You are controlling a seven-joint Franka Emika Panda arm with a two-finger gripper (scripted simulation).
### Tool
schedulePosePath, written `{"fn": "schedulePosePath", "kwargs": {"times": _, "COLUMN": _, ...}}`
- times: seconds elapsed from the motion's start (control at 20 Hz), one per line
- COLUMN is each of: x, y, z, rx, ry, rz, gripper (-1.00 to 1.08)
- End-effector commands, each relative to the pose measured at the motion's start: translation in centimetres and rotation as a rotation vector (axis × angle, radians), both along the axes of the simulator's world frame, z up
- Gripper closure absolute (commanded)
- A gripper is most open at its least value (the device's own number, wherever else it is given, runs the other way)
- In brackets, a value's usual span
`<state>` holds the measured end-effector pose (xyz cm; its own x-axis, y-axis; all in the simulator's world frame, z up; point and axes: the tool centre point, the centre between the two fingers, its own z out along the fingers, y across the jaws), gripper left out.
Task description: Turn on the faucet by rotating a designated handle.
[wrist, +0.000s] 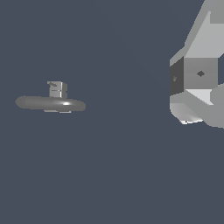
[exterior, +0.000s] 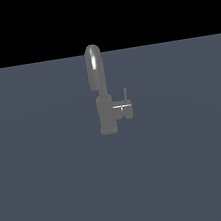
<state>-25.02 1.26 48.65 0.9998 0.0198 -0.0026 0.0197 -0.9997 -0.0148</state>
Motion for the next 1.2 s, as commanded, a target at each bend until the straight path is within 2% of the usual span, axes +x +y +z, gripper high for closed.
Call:
{"fn": "schedulePosePath", "kwargs": {"times": 0.0, "x": 0.0, "y": 0.0, "z": 0.0, "rx": 0.0, "ry": 0.0, "rz": 0.0, "gripper": 1.08}}
{"fn": "schedulePosePath", "kwargs": {"times": 0.3, "x": 0.5, "y": 0.0, "z": -0.1, "rx": 0.011, "ry": 0.011, "rz": -0.012, "gripper": 1.08}}
{"fn": "schedulePosePath", "kwargs": {"times": 0.6, "x": 2.0, "y": 0.0, "z": -0.3, "rx": 0.046, "ry": 0.046, "rz": -0.049, "gripper": 1.08}}
{"fn": "schedulePosePath", "kwargs": {"times": 0.85, "x": 4.1, "y": -0.1, "z": -0.7, "rx": 0.093, "ry": 0.094, "rz": -0.099, "gripper": 1.08}}
{"fn": "schedulePosePath", "kwargs": {"times": 1.15, "x": 7.4, "y": -0.3, "z": -1.5, "rx": 0.171, "ry": 0.173, "rz": -0.182, "gripper": 1.08}}
